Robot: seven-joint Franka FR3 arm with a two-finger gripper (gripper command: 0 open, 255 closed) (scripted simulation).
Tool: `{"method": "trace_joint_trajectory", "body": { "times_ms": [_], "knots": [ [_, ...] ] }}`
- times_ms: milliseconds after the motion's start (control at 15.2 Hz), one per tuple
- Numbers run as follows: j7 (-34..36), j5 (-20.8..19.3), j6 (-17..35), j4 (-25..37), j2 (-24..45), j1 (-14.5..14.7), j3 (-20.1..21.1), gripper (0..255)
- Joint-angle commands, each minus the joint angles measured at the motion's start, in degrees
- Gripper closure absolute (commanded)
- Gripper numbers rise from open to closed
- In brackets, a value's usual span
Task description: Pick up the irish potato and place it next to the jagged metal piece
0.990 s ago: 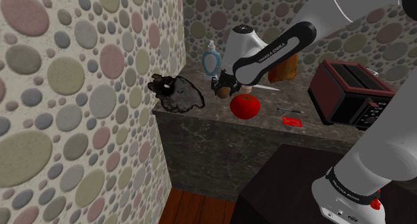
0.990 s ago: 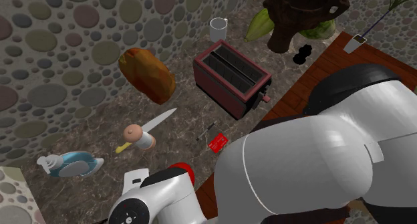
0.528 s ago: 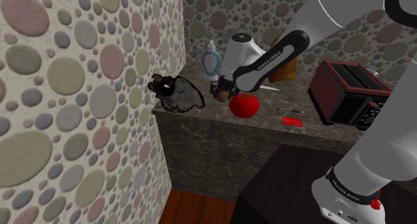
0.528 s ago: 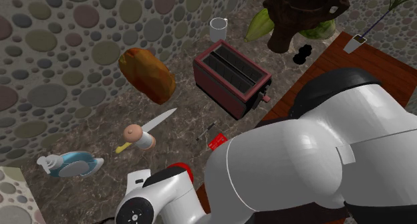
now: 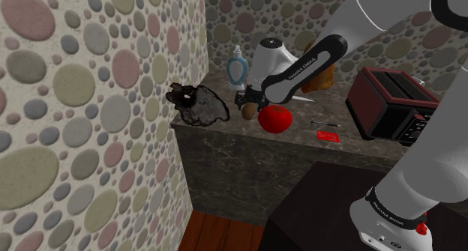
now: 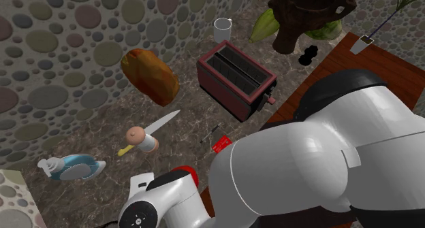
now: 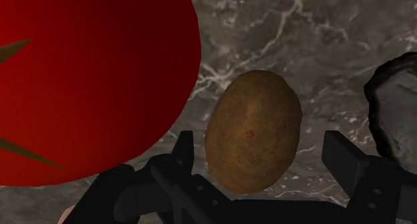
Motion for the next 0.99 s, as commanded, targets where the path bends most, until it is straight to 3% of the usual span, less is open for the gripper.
{"method": "trace_joint_trajectory", "body": {
  "times_ms": [0,198,462,924],
  "knots": [
    [-0.21,0.21,-0.25,-0.61,0.22,-0.13,-0.02,0],
    [0.03,0.06,-0.24,-0.4,0.48,-0.02,-0.02,0],
    [-3.38,4.75,-6.15,-1.64,-6.91,-0.16,1.43,0],
    [-3.38,4.75,-6.15,-1.64,-6.91,-0.11,1.38,0]
  ]
}}
